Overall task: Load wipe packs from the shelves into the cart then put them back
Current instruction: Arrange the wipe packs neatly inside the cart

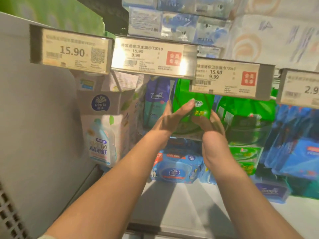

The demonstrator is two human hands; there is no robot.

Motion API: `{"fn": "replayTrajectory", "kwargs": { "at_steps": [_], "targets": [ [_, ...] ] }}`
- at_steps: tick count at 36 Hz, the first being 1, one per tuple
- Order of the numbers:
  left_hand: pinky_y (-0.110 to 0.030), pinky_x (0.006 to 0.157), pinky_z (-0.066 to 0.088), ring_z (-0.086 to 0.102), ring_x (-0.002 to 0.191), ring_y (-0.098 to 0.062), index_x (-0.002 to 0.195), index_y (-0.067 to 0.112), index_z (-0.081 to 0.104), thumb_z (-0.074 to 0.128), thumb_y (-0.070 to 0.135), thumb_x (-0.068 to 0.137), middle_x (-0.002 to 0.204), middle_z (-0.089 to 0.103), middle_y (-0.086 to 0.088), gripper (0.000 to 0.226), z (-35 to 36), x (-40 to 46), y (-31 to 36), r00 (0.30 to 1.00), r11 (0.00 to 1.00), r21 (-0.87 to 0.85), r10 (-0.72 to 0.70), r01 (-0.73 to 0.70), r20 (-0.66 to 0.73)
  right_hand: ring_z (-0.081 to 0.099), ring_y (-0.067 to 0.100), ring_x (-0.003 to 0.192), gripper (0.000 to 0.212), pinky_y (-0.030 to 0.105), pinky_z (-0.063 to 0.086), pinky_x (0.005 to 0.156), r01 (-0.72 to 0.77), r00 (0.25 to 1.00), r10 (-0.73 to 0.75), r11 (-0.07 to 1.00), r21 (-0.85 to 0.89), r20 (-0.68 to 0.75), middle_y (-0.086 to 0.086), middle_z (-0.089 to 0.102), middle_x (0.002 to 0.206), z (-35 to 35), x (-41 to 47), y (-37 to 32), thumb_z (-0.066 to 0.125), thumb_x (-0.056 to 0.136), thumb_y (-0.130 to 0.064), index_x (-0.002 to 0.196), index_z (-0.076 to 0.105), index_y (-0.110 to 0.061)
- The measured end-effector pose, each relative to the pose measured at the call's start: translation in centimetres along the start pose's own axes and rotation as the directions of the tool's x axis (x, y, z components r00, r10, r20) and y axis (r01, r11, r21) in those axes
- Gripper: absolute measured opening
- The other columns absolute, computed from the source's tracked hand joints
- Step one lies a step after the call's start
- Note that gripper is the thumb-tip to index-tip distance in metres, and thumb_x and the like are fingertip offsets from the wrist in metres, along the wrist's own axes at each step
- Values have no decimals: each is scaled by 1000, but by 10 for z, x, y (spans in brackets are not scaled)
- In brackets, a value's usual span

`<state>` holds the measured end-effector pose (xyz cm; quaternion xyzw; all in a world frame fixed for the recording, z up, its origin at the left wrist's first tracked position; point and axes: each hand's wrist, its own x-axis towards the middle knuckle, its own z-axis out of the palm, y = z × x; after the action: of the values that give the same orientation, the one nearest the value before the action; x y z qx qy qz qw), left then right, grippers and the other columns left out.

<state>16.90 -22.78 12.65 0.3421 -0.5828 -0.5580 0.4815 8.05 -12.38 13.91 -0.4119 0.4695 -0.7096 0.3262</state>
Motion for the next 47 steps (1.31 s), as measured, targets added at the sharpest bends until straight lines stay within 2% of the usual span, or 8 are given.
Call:
{"fn": "replayTrajectory", "kwargs": {
  "at_steps": [4, 11, 22, 28, 32, 34, 37, 47],
  "targets": [
    [-51, 115, 38, 53, 137, -22, 152, 39, 40, 81, 77, 61, 152, 52, 3, 107, 0, 14, -13, 998, 999, -35, 17, -15, 61, 61, -21, 86, 63, 11, 45, 80, 8, 1000, -8, 999, -42, -4, -27, 61, 111, -3, 4, 4, 77, 85, -28, 142, 48, -29],
    [-56, 115, 38, 46, 140, -27, 156, 39, 30, 66, 95, 51, 160, 40, -3, 124, 0, -13, 15, 995, 991, 101, 96, -93, -24, 55, 9, 125, 97, 36, 40, 105, 39, 999, -30, 962, -269, 38, -13, 58, 140, -2, 0, 3, 72, 61, -81, 142, 51, -32],
    [-57, 98, 53, 73, 105, -30, 129, 26, 62, 80, 85, 49, 117, 74, -5, 101, -5, -44, 37, 986, 983, 85, 159, -163, 57, 68, -10, 91, 67, 5, 49, 66, 161, 981, -156, 986, -38, 113, -18, 75, 100, 5, -8, 0, 66, 71, -53, 126, 58, -15],
    [-44, 104, 51, 71, 106, -10, 109, 34, 69, 86, 70, 53, 105, 76, 15, 68, -11, -74, 46, 981, 979, 82, 179, -186, 80, 71, 0, 96, 39, 20, 55, 82, 88, 991, -91, 996, 32, 95, -10, 78, 99, 4, -26, -2, 73, 89, -31, 119, 64, -8],
    [-4, 84, 42, 64, 98, 11, 106, 52, 70, 64, 73, 67, 107, 72, 25, 44, -9, -107, 59, 960, 929, 247, 251, -274, 120, 75, 18, 95, 45, 33, 61, 81, 46, 982, -80, 980, 193, 171, 6, 78, 102, 3, -46, -11, 73, 80, -34, 115, 64, -7],
    [-14, 81, 52, 70, 88, 5, 89, 51, 75, 78, 54, 76, 92, 77, 19, 14, -9, -121, 68, 946, 930, 182, 307, -321, 103, 71, 26, 110, 69, 47, 57, 96, 40, 980, -81, 974, 222, 181, 10, 74, 118, 2, -53, -15, 82, 76, -41, 131, 56, -10],
    [-45, 89, 59, 76, 92, -17, 100, 29, 77, 76, 60, 71, 93, 80, 2, 43, -6, -136, 71, 924, 923, 102, 358, -372, 133, 64, 32, 123, 115, 58, 45, 108, 16, 978, -66, 968, 251, 196, 13, 67, 132, -3, -64, -18, 94, 53, -56, 146, 43, -15],
    [-53, 94, 55, 71, 107, -23, 107, 34, 64, 80, 84, 45, 114, 73, -1, 81, 5, -172, 77, 943, 945, -15, 326, -325, 63, 62, 39, 123, 117, 53, 53, 100, 5, 982, -61, 953, 303, 177, 24, 61, 136, -12, -108, -36, 92, 56, -57, 147, 43, -2]
  ]
}}
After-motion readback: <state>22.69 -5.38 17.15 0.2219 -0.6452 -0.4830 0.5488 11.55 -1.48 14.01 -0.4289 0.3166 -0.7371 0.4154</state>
